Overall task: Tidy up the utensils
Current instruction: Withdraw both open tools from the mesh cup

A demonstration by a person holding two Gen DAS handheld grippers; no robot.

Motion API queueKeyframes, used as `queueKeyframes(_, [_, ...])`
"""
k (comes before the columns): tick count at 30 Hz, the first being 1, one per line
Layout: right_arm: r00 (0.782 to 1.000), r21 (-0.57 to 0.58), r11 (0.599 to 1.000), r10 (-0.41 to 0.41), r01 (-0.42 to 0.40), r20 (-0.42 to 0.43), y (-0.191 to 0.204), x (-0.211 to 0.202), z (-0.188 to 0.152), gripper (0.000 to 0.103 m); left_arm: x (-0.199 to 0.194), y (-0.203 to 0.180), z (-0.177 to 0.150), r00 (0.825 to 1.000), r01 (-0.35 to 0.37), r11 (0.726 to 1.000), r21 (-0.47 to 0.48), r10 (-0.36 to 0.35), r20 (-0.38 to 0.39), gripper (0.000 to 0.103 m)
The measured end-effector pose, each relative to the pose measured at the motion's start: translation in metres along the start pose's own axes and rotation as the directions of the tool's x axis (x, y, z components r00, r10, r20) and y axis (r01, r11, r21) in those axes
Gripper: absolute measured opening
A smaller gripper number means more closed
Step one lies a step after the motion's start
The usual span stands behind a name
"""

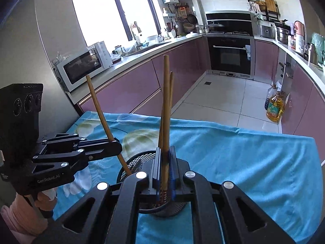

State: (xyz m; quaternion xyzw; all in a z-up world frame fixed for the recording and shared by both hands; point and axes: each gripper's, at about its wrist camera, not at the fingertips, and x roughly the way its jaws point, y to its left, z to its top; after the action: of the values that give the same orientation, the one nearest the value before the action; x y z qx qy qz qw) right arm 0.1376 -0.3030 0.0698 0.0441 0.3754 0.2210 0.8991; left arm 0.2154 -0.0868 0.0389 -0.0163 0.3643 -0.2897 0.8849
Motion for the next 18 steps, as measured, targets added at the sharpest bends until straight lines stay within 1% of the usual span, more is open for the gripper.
queueKeyframes(4, [1.0, 0.014, 1.0, -0.011, 0.011, 0.007, 0.001, 0.002, 0.001, 0.009, 0.005, 0.001, 0.001, 1.0, -0.005, 1.0, -0.012, 0.005, -0.005, 0.009])
queueKeyframes(6, [1.0, 0.016, 1.0, -0.004, 0.003, 0.013, 0.001, 0.002, 0.001, 0.01, 0.007, 0.0, 0.001, 1.0, -0.004, 1.0, -0.017, 0.004, -0.006, 0.009])
queueKeyframes(7, [1.0, 0.017, 1.0, -0.002, 0.002, 0.021, 0.001, 0.001, 0.001, 0.014, 0.007, 0.001, 0.0, 1.0, -0.005, 1.0, -0.023, 0.005, -0.005, 0.009])
queueKeyframes(8, [1.0, 0.016, 1.0, -0.005, 0.005, 0.025, 0.001, 0.0, 0.001, 0.02, 0.007, 0.002, -0.001, 1.0, -0.005, 1.0, -0.025, 0.004, -0.003, 0.009])
queueKeyframes(9, [1.0, 0.013, 1.0, -0.006, 0.006, 0.029, 0.001, -0.001, 0.0, 0.023, 0.006, 0.002, -0.003, 1.0, -0.007, 1.0, -0.028, 0.007, 0.0, 0.011])
queueKeyframes(12, [0.999, 0.016, 1.0, 0.001, -0.002, 0.035, 0.002, -0.002, -0.002, 0.023, 0.002, 0.004, -0.008, 1.0, -0.016, 0.999, -0.044, 0.017, 0.01, 0.013])
queueKeyframes(14, [0.999, 0.018, 1.0, 0.005, -0.006, 0.042, 0.002, -0.005, -0.005, 0.023, -0.003, 0.007, -0.013, 0.999, -0.027, 0.998, -0.056, 0.028, 0.024, 0.017])
queueKeyframes(16, [0.999, 0.016, 1.0, 0.009, -0.01, 0.054, 0.003, -0.009, -0.008, 0.024, -0.013, 0.01, -0.02, 0.998, -0.039, 0.997, -0.063, 0.042, 0.044, 0.024])
queueKeyframes(18, [0.997, 0.006, 1.0, 0.014, -0.015, 0.074, 0.007, -0.017, -0.011, 0.025, -0.021, 0.012, -0.026, 0.996, -0.06, 0.996, -0.065, 0.064, 0.061, 0.026])
